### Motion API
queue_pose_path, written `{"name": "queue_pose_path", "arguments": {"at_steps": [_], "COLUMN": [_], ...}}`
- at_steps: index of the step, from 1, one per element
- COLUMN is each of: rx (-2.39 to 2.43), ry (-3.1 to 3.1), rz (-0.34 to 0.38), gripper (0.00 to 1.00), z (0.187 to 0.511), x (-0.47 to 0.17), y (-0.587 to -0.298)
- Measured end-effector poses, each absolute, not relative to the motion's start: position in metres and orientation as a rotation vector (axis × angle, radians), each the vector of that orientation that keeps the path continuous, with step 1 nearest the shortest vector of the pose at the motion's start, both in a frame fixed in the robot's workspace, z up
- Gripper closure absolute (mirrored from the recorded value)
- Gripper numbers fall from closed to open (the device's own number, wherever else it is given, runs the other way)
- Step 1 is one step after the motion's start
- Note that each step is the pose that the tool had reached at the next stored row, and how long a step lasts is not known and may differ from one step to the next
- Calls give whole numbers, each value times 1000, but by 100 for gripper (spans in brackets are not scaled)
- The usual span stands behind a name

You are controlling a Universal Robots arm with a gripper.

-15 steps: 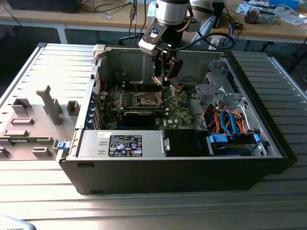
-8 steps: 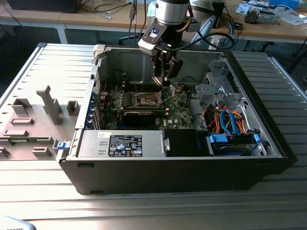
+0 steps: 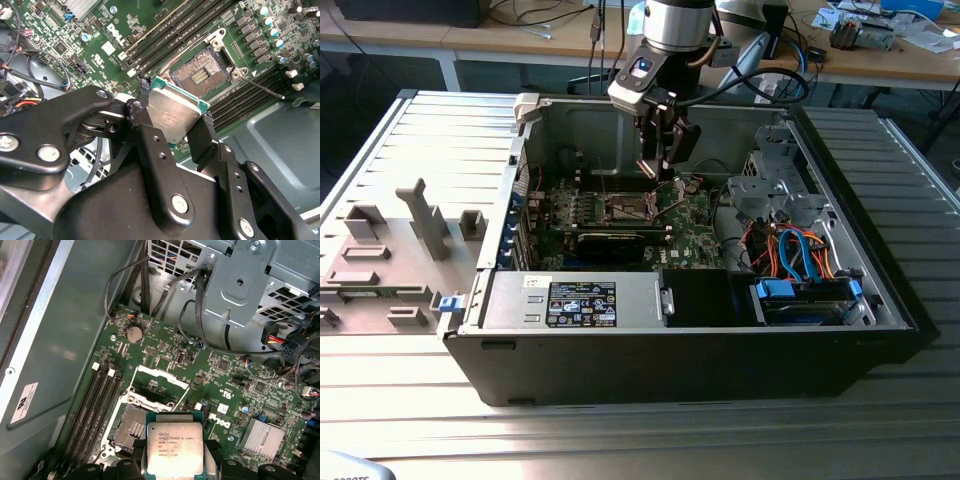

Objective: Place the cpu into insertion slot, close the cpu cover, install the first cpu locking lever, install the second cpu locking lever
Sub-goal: 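Place the cpu into insertion slot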

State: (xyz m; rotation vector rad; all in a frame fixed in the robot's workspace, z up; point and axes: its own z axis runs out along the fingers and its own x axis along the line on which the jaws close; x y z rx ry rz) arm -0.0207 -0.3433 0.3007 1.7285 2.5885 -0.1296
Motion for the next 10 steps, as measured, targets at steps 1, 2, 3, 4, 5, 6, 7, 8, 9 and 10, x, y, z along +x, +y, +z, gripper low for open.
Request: {"name": "queue_pose_path", "arguments": {"at_steps": [1, 2, 3, 4, 5, 6, 7, 8, 9, 10], "rx": [1729, 1731, 1732, 1733, 1735, 1736, 1737, 1738, 1739, 1741], "ry": [2588, 2586, 2585, 2583, 2582, 2580, 2579, 2578, 2577, 2575], "rz": [-131, -132, -133, -134, -135, -136, -137, -138, -139, -139], "gripper": [46, 46, 46, 46, 46, 46, 46, 46, 46, 46], "z": [301, 301, 301, 301, 301, 301, 301, 301, 301, 301], "x": [-21, -21, -21, -21, -21, -21, -21, -21, -21, -21], "y": [-343, -343, -343, -343, -343, -343, -343, -343, -343, -343]}}
